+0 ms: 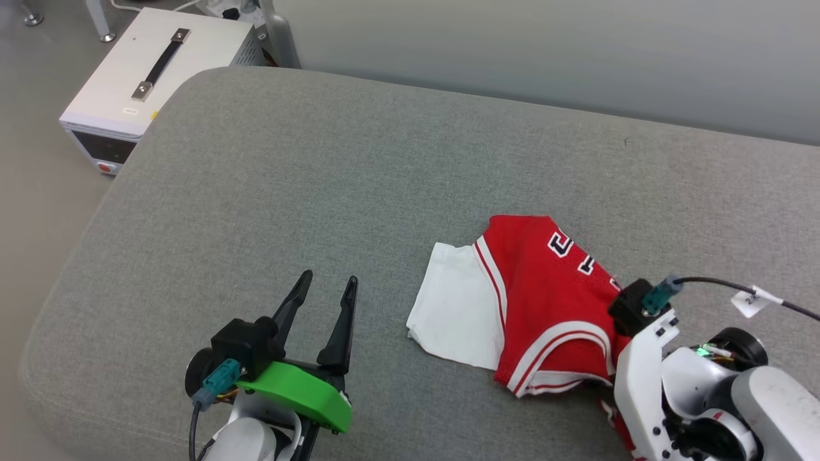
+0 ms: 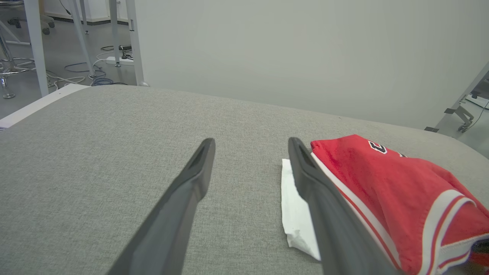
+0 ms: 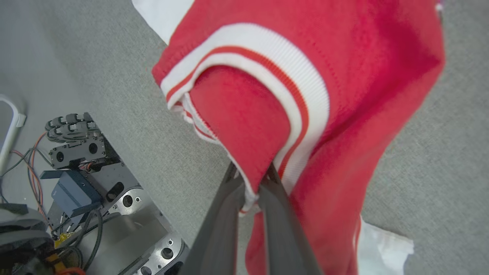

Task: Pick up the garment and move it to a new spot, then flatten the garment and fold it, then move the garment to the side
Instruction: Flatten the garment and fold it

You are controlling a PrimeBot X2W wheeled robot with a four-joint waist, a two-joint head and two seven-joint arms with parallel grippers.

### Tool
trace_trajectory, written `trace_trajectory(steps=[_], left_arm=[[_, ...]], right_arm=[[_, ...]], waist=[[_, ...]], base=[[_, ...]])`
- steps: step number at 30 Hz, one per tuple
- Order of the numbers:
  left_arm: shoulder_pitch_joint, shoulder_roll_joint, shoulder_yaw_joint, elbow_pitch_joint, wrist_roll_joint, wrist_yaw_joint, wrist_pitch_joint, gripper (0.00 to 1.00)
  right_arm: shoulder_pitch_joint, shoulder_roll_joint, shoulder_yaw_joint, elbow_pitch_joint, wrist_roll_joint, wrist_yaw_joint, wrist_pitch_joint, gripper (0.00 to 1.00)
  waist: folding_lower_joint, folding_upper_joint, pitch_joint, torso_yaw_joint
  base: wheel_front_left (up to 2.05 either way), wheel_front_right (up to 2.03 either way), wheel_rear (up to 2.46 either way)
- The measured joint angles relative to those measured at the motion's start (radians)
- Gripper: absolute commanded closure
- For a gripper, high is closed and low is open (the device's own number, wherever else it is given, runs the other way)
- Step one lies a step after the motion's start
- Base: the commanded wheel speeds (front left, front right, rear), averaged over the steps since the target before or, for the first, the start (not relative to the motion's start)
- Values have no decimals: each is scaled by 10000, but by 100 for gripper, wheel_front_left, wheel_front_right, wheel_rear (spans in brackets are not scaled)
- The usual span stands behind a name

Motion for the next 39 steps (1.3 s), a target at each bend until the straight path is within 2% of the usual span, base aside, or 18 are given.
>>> trace_trajectory(steps=[7,8,9,14,17,23,25,28,32,39], left_arm=[[15,12,-54,0,0,0,0,0],[26,17,-61,0,0,0,0,0],[37,19,-71,2,0,0,0,0],[68,27,-96,35,-6,0,0,0],[105,33,-81,50,-13,0,0,0],[157,17,-77,36,-13,0,0,0],[151,2,-104,13,-15,0,0,0],[128,-31,-190,-6,-21,0,0,0],[-54,-94,-238,-29,-56,2,0,0],[-323,-240,-282,-35,-100,0,0,0]], right_arm=[[590,510,589,270,-94,0,-119,100],[584,527,708,362,-209,0,-282,53],[575,527,755,449,-322,0,-418,0],[541,581,688,504,-111,0,-725,0],[522,431,169,92,192,0,-552,0],[515,353,-1906,-792,775,0,1001,0],[320,249,-2510,-869,376,0,1457,0],[-118,176,-2882,-708,-159,0,1877,0],[-720,163,-2650,-165,-717,0,2077,0],[-1651,-159,-1469,1016,-1266,0,1987,0]], waist=[[0,0,-158,-27],[0,0,-154,-15],[0,0,-150,-2],[0,0,-179,56],[0,0,-231,73],[0,0,-227,164],[0,1,-139,208],[0,0,50,296],[0,0,371,480],[0,0,938,873]], base=[[0,0,0],[0,0,0],[0,0,0],[0,0,0],[0,0,0],[0,0,0],[0,0,0],[0,0,0],[0,0,0],[0,0,0]])
